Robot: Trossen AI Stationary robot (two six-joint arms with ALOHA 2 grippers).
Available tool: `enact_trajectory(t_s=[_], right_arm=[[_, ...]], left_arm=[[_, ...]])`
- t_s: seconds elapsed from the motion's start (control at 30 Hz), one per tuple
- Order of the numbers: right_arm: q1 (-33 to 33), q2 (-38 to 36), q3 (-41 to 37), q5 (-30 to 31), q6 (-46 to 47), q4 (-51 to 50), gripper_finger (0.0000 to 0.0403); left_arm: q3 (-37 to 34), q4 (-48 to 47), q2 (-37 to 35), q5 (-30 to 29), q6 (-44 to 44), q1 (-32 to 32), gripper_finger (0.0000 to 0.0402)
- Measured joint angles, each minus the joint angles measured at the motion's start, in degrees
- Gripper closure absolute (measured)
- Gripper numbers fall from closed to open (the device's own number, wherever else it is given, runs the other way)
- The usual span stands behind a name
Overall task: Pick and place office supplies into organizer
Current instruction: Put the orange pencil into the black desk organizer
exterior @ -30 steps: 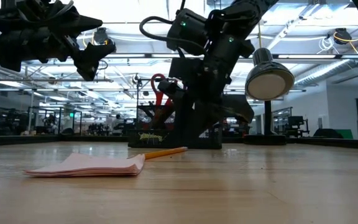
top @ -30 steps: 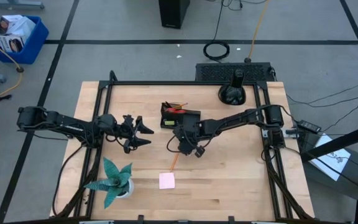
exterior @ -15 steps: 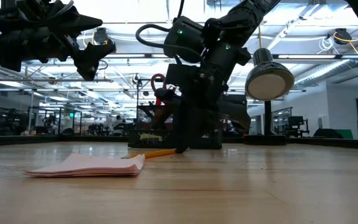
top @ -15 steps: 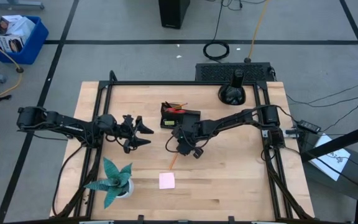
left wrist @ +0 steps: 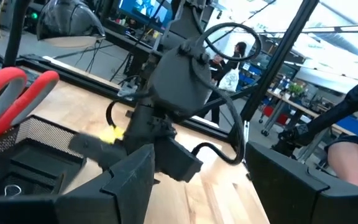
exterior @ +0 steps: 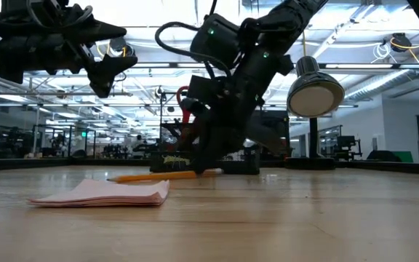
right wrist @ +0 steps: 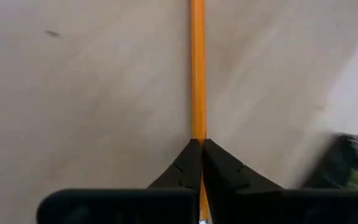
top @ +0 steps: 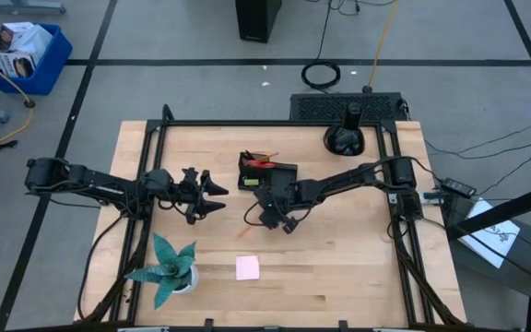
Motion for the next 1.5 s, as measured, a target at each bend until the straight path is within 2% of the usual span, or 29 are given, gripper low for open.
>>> enact_trajectory(t_s=[0.23, 0.47, 0.57, 0.67, 0.8, 0.9, 1.0, 1.07, 1.27, 1.4, 1.5], right_arm=[[2.3, -3.5, 0.1, 3.8, 0.4, -0.2, 0.0402], [4.4, -6.3, 0.1, 11.1, 0.0, -2.0, 0.0402], [4.9, -6.9, 0.1, 11.4, 5.9, -5.0, 0.0402], [6.2, -7.8, 0.1, 7.4, 16.1, -12.3, 0.0402], [7.8, -10.0, 0.2, -9.2, 27.3, -15.0, 0.0402], [8.3, -11.1, 0.2, -14.2, 34.2, -14.3, 0.039], [8.4, -11.2, -1.2, -15.5, 39.1, -10.8, 0.0364], [8.7, -11.2, -4.2, -15.6, 39.2, -8.1, 0.034], [8.8, -11.9, -17.7, -15.1, 40.9, 13.2, 0.0272], [9.1, -15.8, -25.5, -13.8, 43.0, 26.6, 0.0259], [9.0, -18.7, -33.3, -9.4, 44.5, 37.0, 0.0257]], left_arm=[[0.0, -0.1, 0.0, 0.0, 0.3, 0.0, 0.0146], [0.0, 0.0, 0.0, -2.2, -1.2, 0.1, 0.0146], [0.0, -0.5, 0.0, -2.0, -2.6, 0.1, 0.0146], [0.0, -2.6, 0.0, -2.8, -2.6, 0.1, 0.0146], [0.0, -4.5, 0.0, -3.1, -2.1, 0.1, 0.0146], [0.0, -4.6, 0.0, -3.5, -1.4, 0.1, 0.0146], [0.0, -4.2, 0.0, -4.1, -2.1, 0.1, 0.0146], [0.0, -4.3, 0.0, -4.4, -2.5, 0.0, 0.0147], [0.0, -4.3, 0.0, -4.5, -2.5, -0.4, 0.0146], [0.0, -4.4, 0.0, -4.6, -2.2, -0.4, 0.0146], [0.0, -4.7, 0.0, -5.0, -2.1, -0.5, 0.0146]])
